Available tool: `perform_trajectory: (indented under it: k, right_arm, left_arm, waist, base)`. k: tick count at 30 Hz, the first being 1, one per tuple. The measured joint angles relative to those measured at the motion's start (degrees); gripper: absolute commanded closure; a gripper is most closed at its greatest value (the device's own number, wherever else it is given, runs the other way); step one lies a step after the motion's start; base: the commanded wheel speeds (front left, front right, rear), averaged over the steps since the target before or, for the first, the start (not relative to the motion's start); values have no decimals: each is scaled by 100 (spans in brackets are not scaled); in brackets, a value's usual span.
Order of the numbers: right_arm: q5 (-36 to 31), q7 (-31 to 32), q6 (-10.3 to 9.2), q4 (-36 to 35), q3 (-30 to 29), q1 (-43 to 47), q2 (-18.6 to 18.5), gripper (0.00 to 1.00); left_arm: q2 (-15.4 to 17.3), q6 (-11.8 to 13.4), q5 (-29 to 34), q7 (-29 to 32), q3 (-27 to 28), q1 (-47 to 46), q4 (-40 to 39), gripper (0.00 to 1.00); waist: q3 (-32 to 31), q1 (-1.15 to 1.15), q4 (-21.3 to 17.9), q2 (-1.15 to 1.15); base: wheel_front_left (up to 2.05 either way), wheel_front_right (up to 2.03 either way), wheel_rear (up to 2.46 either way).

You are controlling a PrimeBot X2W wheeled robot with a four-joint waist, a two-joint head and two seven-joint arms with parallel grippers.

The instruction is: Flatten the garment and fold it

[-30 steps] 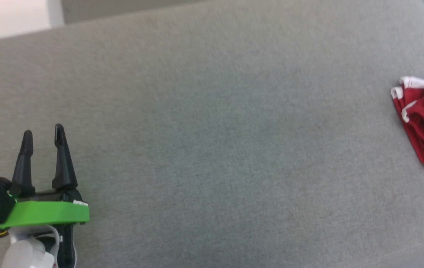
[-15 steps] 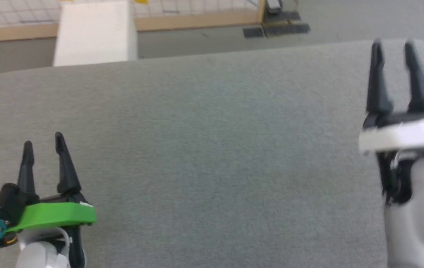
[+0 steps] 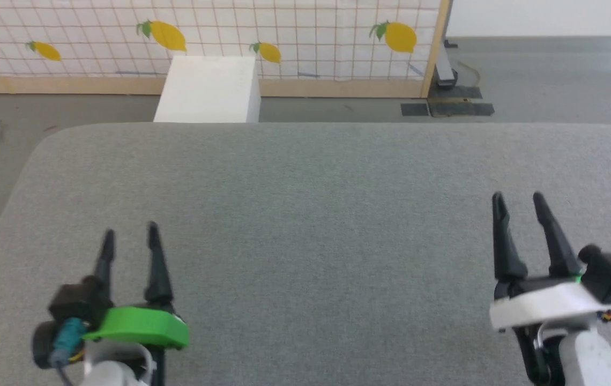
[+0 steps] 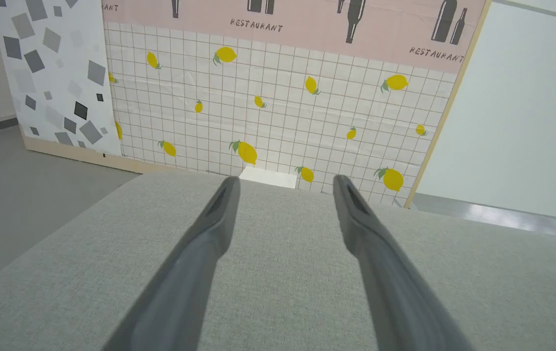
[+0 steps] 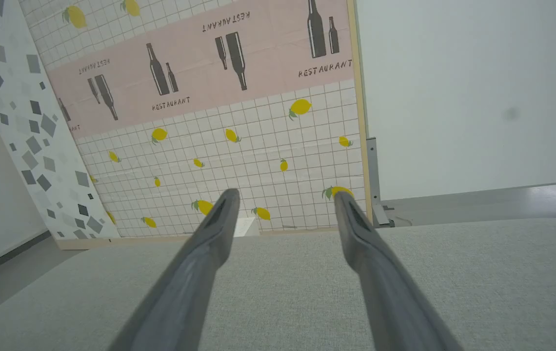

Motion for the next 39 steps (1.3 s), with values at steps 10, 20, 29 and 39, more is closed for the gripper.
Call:
perform_trajectory:
  k: [10, 20, 29, 39]
  right_arm:
    - [-456, -1, 0, -66, 26, 491, 1, 0]
    - [-501, -1, 0, 81, 49, 571, 1, 0]
    - [-498, 2, 0, 86, 56, 571, 1, 100]
    - [-508, 87, 0, 62, 58, 571, 1, 100]
  left_arm:
    - [-101, -20, 169, 0, -291, 108, 287, 0]
    - [-108, -15, 245, 0, -294, 142, 459, 0]
    - [-111, -42, 244, 9, -314, 140, 509, 100]
    - [-111, -42, 272, 98, -311, 140, 472, 100]
  waist:
    - [39, 0, 58, 0]
    - [100, 0, 58, 0]
    - [123, 0, 60, 0]
    - [109, 0, 59, 0]
  base:
    - [0, 0, 0]
    - [0, 0, 0]
    - [0, 0, 0]
    - [0, 0, 0]
